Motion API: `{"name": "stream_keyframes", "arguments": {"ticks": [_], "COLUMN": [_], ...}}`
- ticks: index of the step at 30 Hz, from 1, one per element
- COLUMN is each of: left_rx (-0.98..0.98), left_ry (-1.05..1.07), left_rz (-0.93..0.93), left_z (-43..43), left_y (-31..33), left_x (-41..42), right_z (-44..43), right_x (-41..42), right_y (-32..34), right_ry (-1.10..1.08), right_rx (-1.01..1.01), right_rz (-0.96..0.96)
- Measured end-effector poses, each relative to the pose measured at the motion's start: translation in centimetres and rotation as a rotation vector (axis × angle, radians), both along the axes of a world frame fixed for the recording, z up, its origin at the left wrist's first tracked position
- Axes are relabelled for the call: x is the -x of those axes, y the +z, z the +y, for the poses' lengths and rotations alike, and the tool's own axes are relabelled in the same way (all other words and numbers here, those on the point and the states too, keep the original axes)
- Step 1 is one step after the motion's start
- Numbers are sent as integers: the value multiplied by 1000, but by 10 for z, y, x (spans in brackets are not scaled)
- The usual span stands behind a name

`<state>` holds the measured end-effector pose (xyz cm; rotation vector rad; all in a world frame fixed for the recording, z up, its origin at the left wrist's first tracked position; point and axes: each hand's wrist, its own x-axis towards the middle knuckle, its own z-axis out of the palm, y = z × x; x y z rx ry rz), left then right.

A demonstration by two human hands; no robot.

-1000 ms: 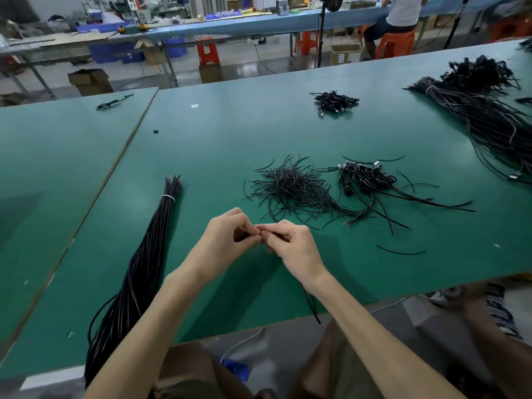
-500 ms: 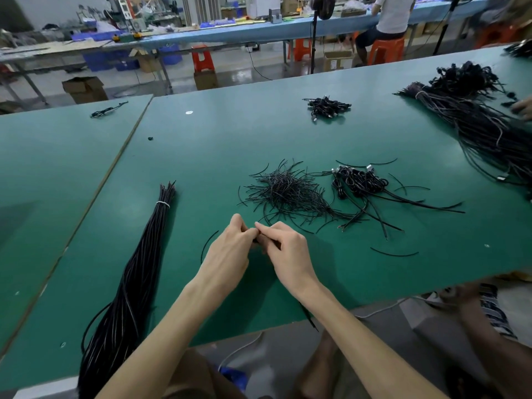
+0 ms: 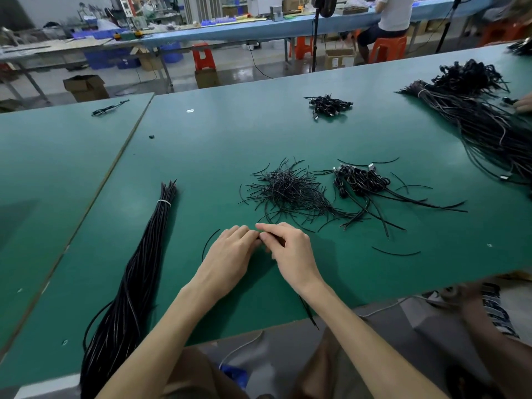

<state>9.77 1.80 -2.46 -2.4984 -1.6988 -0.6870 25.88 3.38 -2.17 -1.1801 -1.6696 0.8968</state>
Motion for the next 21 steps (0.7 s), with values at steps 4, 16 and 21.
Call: {"name": "stream_keyframes", "arguments": {"ticks": [4, 16, 21], "left_rx": [46, 178, 163], "left_ry": [55, 166, 164], "left_rz": [-19, -40, -35], "left_z": [-1, -4, -5], "left_y": [-5, -2, -4], "left_x": [4, 2, 1], "right_z": [1, 30, 29], "right_x": [2, -31, -37], "right_y": [3, -1, 0], "right_ry": [18, -335, -371], "right_rx": [-9, -32, -22], "right_rz": [-40, -656, -662]}}
